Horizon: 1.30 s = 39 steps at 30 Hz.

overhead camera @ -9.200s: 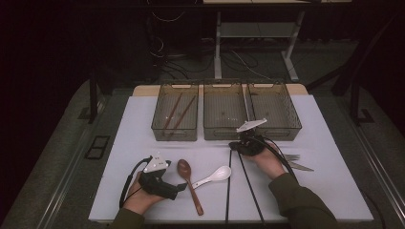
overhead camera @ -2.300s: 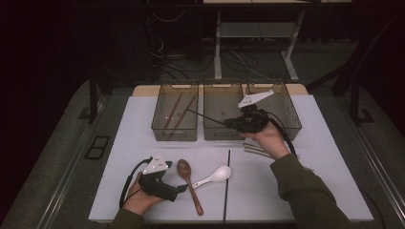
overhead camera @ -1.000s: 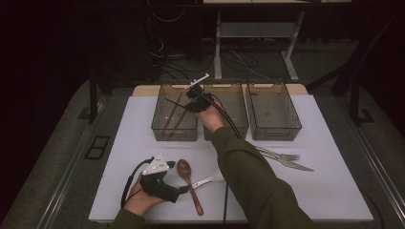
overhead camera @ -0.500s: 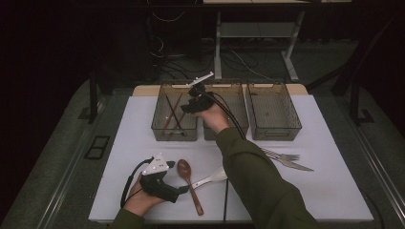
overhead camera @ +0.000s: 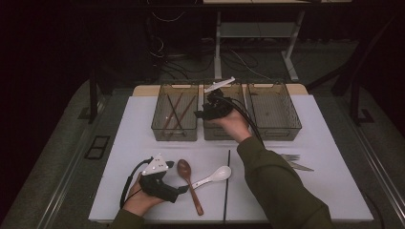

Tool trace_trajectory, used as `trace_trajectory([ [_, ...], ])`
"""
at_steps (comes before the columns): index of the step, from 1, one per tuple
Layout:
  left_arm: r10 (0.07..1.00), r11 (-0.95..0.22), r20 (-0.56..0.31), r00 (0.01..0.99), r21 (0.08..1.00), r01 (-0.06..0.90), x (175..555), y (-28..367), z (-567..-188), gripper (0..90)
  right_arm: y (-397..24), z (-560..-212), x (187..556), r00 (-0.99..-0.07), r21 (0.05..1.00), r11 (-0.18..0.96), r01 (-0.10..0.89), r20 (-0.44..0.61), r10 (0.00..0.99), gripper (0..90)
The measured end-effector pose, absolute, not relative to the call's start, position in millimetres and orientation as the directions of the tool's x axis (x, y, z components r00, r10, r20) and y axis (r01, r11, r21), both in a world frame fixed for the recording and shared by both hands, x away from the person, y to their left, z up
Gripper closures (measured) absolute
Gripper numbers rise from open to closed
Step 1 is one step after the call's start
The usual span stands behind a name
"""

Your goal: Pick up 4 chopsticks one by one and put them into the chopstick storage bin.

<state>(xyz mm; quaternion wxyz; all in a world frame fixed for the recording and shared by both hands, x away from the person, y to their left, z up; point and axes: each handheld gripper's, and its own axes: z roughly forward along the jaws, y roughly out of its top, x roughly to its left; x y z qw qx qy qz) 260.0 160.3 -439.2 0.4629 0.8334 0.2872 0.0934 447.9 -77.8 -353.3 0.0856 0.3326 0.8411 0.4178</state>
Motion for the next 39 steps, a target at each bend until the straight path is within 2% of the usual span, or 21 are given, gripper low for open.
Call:
trace_trajectory([
  [6, 0.570, -0.403, -0.115, 0.814, 0.824, 0.399, 260, 160, -440, 0.0, -101, -351, 428, -0.777, 0.768, 0.432, 0.472, 0.131, 0.616, 49.8],
  [10, 0.571, -0.409, -0.113, 0.813, 0.820, 0.400, 260, 160, -440, 0.0, -115, -355, 414, -0.789, 0.758, 0.455, 0.467, 0.125, 0.601, 54.6],
  [20, 0.578, -0.402, -0.119, 0.807, 0.819, 0.408, 261, 160, -441, 0.0, -146, -384, 392, -0.785, 0.708, 0.495, 0.503, 0.135, 0.605, 69.9],
  [28, 0.579, -0.404, -0.117, 0.807, 0.818, 0.409, 261, 160, -442, 0.0, -161, -409, 385, -0.780, 0.662, 0.527, 0.532, 0.142, 0.609, 89.2],
  [39, 0.577, -0.408, -0.114, 0.809, 0.818, 0.406, 260, 160, -442, 0.0, -165, -429, 383, -0.769, 0.613, 0.560, 0.558, 0.130, 0.625, 89.4],
])
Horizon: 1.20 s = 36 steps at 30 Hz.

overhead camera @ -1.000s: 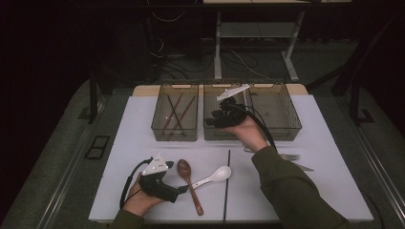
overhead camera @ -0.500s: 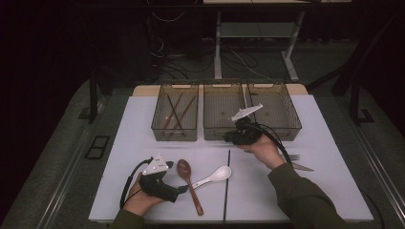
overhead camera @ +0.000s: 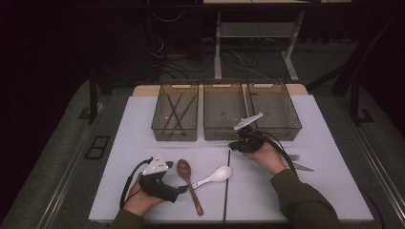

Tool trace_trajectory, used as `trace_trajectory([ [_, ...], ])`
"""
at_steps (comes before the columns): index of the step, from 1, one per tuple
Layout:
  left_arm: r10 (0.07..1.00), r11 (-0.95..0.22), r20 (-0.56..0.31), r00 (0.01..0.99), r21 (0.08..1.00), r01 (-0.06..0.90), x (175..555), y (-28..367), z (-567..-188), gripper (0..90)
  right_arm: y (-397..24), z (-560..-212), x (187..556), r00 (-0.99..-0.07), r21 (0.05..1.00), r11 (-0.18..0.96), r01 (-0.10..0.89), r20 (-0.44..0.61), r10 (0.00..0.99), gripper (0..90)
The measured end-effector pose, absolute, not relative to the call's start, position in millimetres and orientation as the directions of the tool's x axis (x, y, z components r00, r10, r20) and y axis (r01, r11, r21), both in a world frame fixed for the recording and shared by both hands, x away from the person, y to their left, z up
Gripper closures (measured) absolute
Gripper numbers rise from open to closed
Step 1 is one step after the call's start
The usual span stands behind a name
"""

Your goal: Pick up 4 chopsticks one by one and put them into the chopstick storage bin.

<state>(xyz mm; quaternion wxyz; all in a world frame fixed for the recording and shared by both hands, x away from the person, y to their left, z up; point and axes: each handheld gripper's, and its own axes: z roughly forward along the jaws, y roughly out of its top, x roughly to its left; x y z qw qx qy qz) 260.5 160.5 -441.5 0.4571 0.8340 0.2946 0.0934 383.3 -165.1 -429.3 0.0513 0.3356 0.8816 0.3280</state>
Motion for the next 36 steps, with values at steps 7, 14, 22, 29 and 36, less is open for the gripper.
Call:
trace_trajectory([
  [7, 0.576, -0.407, -0.115, 0.809, 0.818, 0.406, 260, 160, -441, 0.0, -162, -436, 385, -0.770, 0.597, 0.572, 0.562, 0.125, 0.626, 89.4],
  [14, 0.575, -0.408, -0.114, 0.810, 0.818, 0.405, 260, 160, -442, 0.0, -158, -439, 387, -0.768, 0.593, 0.573, 0.565, 0.126, 0.627, 89.4],
  [22, 0.573, -0.412, -0.111, 0.812, 0.818, 0.402, 260, 160, -441, 0.0, -155, -440, 390, -0.764, 0.597, 0.564, 0.571, 0.134, 0.631, 89.4],
  [29, 0.572, -0.412, -0.112, 0.812, 0.818, 0.402, 260, 160, -441, 0.0, -152, -440, 393, -0.759, 0.599, 0.558, 0.574, 0.134, 0.637, 89.4],
  [36, 0.573, -0.411, -0.113, 0.812, 0.818, 0.404, 260, 160, -442, 0.0, -155, -436, 390, -0.742, 0.606, 0.522, 0.601, 0.179, 0.646, 79.1],
])
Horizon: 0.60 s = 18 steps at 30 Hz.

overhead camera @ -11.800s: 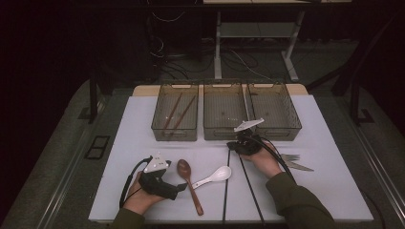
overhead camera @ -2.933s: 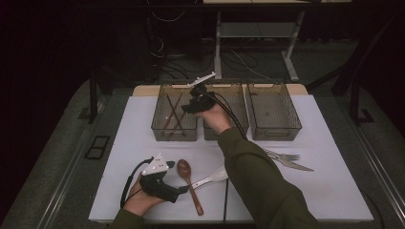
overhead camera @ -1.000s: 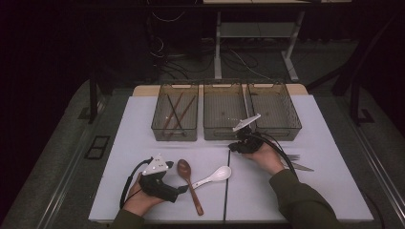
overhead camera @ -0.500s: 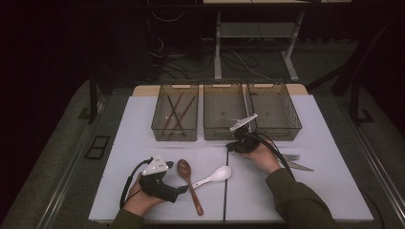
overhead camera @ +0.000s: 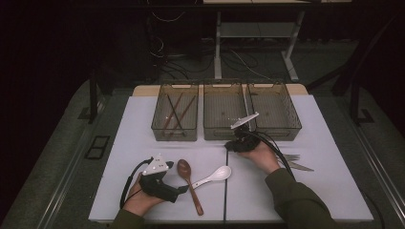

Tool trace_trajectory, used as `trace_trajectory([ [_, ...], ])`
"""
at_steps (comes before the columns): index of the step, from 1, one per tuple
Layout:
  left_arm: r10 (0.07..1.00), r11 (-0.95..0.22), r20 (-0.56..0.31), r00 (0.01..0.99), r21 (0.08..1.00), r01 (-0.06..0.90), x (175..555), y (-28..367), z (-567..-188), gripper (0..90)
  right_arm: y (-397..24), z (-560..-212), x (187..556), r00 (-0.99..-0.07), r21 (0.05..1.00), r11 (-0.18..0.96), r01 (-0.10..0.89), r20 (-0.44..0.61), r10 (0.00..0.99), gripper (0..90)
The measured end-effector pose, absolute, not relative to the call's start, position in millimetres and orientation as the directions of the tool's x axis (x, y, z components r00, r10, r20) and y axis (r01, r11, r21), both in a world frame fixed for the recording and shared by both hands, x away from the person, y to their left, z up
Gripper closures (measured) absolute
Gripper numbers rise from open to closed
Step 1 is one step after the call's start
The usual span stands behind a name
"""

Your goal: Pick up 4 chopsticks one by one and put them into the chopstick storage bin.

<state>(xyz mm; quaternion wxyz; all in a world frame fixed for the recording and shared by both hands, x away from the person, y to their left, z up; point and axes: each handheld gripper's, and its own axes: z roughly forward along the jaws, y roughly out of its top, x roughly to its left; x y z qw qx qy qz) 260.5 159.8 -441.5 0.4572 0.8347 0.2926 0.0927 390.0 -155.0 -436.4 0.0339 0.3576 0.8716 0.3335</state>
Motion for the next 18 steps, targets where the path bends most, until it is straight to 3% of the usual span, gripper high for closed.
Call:
trace_trajectory([
  [11, 0.574, -0.409, -0.115, 0.811, 0.818, 0.405, 260.5, 159.3, -441.9, 0.0, -148.1, -439.0, 382.3, -0.736, 0.585, 0.537, 0.608, 0.160, 0.658, 76.5],
  [18, 0.571, -0.415, -0.111, 0.814, 0.816, 0.403, 260.6, 158.6, -441.8, 0.0, -146.3, -438.9, 381.6, -0.739, 0.582, 0.553, 0.597, 0.128, 0.662, 83.6],
])
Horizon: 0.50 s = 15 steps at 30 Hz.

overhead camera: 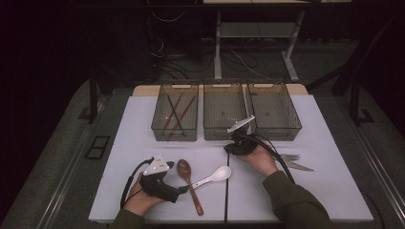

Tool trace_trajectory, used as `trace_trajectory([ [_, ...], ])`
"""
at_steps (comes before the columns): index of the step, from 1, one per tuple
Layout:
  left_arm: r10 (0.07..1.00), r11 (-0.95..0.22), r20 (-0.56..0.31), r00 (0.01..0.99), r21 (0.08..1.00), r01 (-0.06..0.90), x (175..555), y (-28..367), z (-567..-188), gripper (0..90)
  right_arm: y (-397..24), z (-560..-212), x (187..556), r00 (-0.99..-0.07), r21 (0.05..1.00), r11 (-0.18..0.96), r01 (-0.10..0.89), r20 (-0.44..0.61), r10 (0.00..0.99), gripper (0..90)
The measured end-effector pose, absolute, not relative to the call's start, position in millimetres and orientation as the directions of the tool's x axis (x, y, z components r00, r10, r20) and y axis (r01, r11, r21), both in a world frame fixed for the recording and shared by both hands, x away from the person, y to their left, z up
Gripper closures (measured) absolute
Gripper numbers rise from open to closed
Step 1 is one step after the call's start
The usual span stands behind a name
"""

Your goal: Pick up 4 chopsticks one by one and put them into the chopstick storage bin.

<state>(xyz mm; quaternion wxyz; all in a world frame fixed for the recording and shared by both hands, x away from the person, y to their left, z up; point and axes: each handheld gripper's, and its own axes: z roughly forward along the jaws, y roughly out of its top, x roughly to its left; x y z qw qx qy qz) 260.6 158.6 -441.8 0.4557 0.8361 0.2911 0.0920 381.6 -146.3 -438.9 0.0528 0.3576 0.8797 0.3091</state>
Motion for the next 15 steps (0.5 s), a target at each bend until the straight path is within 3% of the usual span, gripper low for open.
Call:
trace_trajectory([
  [5, 0.570, -0.415, -0.111, 0.814, 0.816, 0.402, 261, 159, -442, 0.0, -147, -439, 382, -0.741, 0.583, 0.556, 0.592, 0.124, 0.659, 85.5],
  [15, 0.573, -0.413, -0.111, 0.812, 0.817, 0.403, 261, 159, -442, 0.0, -158, -433, 377, -0.721, 0.603, 0.516, 0.609, 0.150, 0.676, 79.6],
])
